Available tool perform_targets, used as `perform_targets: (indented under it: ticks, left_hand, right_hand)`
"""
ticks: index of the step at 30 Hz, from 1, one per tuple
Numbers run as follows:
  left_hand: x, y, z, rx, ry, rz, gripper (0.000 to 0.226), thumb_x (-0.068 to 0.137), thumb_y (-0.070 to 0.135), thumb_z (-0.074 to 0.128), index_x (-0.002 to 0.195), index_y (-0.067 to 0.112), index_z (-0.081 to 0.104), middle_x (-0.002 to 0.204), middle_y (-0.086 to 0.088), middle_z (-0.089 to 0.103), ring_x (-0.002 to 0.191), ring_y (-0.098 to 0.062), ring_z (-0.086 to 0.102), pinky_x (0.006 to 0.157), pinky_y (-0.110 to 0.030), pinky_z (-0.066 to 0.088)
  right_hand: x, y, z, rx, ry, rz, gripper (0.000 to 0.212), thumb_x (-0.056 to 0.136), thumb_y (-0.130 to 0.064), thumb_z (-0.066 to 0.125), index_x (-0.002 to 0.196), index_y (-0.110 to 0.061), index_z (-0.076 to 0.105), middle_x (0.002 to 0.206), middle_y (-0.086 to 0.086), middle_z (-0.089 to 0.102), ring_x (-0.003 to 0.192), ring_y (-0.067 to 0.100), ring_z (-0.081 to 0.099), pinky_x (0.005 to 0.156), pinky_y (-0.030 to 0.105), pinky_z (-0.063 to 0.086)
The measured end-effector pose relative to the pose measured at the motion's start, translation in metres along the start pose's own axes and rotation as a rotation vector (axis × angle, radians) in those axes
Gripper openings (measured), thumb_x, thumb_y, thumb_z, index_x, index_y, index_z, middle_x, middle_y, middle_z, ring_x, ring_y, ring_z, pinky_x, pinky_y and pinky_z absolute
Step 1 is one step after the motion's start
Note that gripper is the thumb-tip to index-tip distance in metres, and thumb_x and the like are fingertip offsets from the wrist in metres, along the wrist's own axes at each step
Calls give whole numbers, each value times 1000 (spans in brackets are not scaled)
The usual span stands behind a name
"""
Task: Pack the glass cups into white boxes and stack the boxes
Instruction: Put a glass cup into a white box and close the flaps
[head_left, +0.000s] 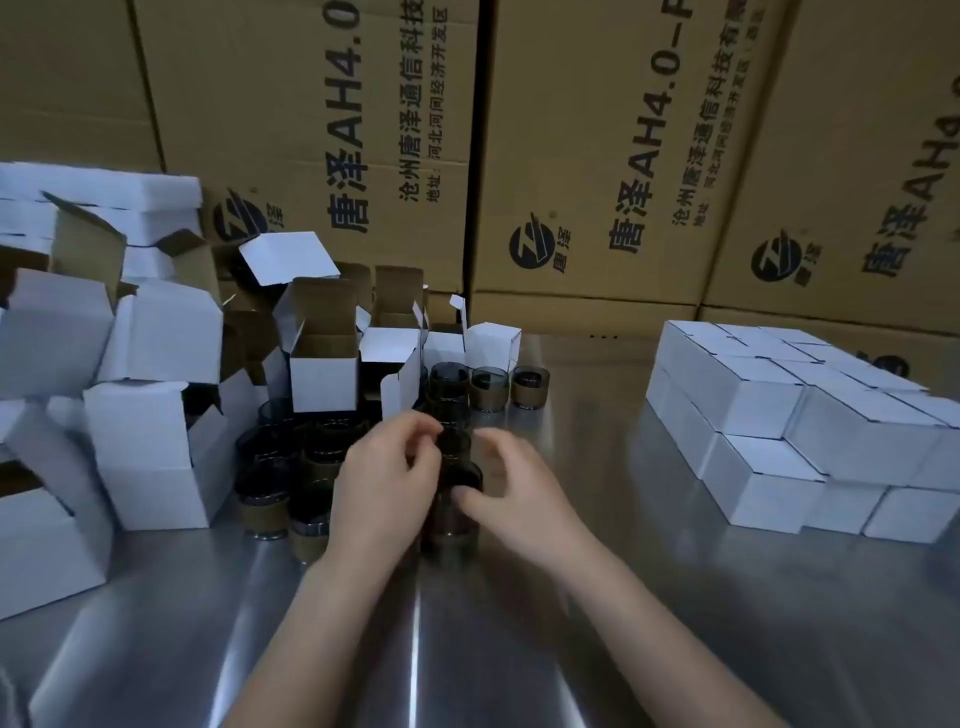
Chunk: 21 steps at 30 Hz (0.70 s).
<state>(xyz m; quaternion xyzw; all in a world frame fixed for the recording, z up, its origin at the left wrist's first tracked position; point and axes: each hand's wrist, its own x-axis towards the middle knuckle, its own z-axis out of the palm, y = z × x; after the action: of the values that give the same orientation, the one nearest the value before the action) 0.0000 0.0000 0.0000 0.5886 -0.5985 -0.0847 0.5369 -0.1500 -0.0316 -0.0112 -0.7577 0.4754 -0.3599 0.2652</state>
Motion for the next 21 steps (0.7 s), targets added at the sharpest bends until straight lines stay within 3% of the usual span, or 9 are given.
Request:
perform_targets:
  ticks: [4, 7, 10, 12, 15, 21]
  left_hand:
    - [26, -11, 3, 200, 120, -81, 34, 91, 18, 62, 125, 18, 57, 116, -2, 58, 108, -22, 55, 79, -32, 47]
    - [41, -20, 7, 301, 116, -144, 52, 88, 26, 69, 133, 11, 47, 124, -12, 52, 113, -30, 52, 82, -40, 50]
    - [55, -29, 12, 323, 68, -170, 59, 88, 35, 70, 134, 10, 45, 123, -12, 57, 114, -32, 55, 86, -48, 53]
    - [63, -33, 17, 314, 67, -166, 53, 89, 35, 70, 132, 12, 49, 114, -8, 64, 105, -28, 61, 77, -43, 54]
    - [72, -35, 20, 312, 117, -157, 40, 92, 27, 66, 128, 13, 55, 97, -2, 66, 83, -18, 58, 61, -31, 43]
    - [80, -40, 25, 310, 103, -169, 23, 92, 19, 64, 115, 14, 67, 91, 0, 64, 78, -18, 54, 54, -26, 37]
  right_hand:
    - [24, 1, 8, -90, -168, 80, 82, 75, -38, 75, 143, -29, 30, 119, -10, 33, 112, 7, 39, 86, 20, 34]
    - [31, 11, 16, -53, -186, 64, 78, 72, -37, 78, 137, -30, 34, 115, -11, 43, 105, 5, 45, 73, 11, 37]
    - [31, 19, 16, 1, -159, 43, 69, 69, -40, 79, 124, -39, 37, 107, -23, 50, 98, -6, 51, 69, 5, 39]
    - [30, 24, 19, 21, -136, 38, 68, 66, -43, 79, 121, -39, 39, 107, -21, 55, 98, -7, 53, 69, 5, 40]
    - [26, 29, 21, 88, -90, 56, 70, 62, -46, 79, 122, -37, 42, 107, -19, 57, 97, -6, 54, 74, 6, 41]
    - [21, 39, 13, 146, -93, 92, 67, 58, -49, 81, 115, -41, 47, 108, -17, 57, 99, -3, 55, 84, 16, 45]
